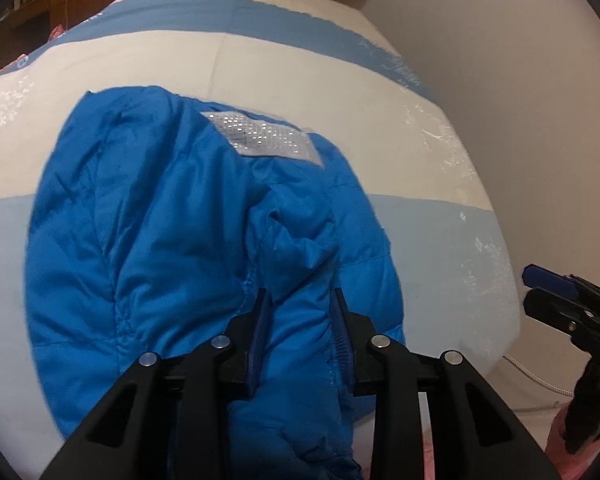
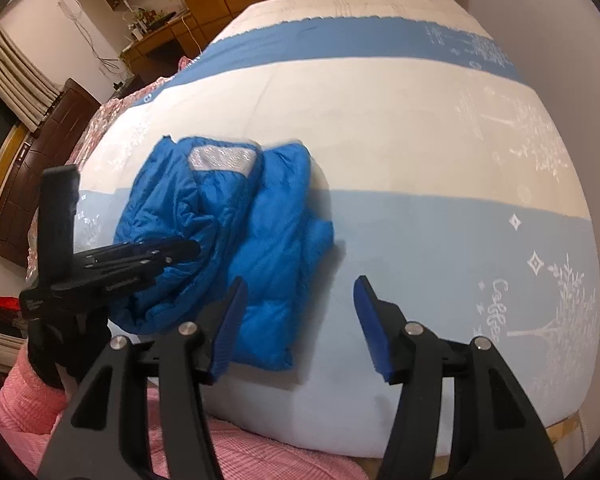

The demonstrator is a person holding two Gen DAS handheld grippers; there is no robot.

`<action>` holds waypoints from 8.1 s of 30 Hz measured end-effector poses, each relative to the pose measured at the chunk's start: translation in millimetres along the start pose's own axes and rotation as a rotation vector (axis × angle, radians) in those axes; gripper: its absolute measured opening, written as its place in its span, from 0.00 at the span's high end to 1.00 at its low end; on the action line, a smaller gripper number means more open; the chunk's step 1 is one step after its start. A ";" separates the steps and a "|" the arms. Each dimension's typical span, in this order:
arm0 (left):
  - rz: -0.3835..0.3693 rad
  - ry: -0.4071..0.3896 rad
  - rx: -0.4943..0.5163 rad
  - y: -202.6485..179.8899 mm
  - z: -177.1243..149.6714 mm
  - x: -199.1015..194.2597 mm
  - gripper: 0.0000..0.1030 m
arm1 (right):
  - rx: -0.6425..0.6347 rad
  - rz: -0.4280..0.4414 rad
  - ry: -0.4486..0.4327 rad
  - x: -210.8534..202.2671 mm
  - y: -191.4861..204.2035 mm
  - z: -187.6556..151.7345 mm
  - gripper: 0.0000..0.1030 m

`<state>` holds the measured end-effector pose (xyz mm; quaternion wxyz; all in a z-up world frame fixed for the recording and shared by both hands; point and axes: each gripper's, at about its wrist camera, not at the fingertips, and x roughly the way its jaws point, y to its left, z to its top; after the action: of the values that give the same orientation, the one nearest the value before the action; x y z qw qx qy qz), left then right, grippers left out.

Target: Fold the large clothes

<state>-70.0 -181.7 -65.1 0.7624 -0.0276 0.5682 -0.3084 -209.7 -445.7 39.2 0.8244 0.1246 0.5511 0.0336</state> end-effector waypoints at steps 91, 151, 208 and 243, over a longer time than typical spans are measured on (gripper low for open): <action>0.090 -0.029 -0.024 43.6 -31.0 -50.7 0.42 | -0.136 0.222 0.075 37.2 51.0 13.7 0.74; 0.016 -0.016 0.048 69.0 -5.4 5.6 0.83 | 0.020 0.089 -0.033 110.6 33.3 12.1 0.84; -0.085 0.089 0.044 120.4 -2.5 19.5 0.10 | 0.408 0.483 0.112 133.6 -62.6 -30.4 0.11; -0.320 -0.007 -0.031 128.5 12.4 -7.9 0.24 | 0.349 0.623 -0.039 95.5 -40.8 4.7 0.50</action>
<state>-3.9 -77.8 -104.5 0.7050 -0.1308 0.5585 -0.4171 -171.4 -467.5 -54.9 0.7513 0.4261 0.4682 0.1864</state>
